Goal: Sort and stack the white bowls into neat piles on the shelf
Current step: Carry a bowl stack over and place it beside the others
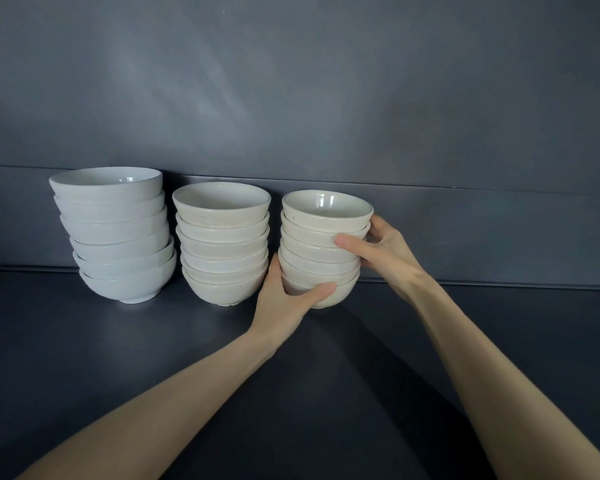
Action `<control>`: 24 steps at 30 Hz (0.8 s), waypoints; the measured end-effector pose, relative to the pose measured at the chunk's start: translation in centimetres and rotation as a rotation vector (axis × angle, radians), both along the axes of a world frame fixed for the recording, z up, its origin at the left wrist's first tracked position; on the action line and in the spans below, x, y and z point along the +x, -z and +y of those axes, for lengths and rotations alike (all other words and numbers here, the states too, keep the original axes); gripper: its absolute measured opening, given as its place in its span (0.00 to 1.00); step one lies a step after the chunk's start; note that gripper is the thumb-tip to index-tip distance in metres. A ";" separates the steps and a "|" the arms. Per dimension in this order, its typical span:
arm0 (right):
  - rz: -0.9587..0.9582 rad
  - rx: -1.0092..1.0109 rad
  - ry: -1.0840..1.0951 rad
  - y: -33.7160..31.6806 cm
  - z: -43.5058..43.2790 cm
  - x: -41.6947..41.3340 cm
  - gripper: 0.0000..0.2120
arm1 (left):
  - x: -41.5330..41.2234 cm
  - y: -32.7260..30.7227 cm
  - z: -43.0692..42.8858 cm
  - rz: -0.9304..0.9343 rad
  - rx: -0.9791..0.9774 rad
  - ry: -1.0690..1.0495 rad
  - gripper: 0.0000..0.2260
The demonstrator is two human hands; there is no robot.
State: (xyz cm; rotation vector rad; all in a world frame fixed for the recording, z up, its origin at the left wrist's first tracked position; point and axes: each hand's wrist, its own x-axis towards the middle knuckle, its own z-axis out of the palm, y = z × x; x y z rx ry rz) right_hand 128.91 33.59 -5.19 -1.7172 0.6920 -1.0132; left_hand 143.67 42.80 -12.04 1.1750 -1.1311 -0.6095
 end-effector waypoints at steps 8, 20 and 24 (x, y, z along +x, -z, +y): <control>-0.012 -0.009 0.004 -0.1 0.0 0.1 0.31 | -0.2 -0.2 0.0 0.001 0.010 -0.020 0.37; -0.012 -0.010 0.002 -0.1 0.2 0.1 0.29 | -0.4 -0.3 0.3 0.013 0.025 -0.041 0.36; 0.014 -0.010 -0.007 -0.2 0.1 0.0 0.32 | -0.4 -0.5 0.4 -0.011 0.040 -0.048 0.38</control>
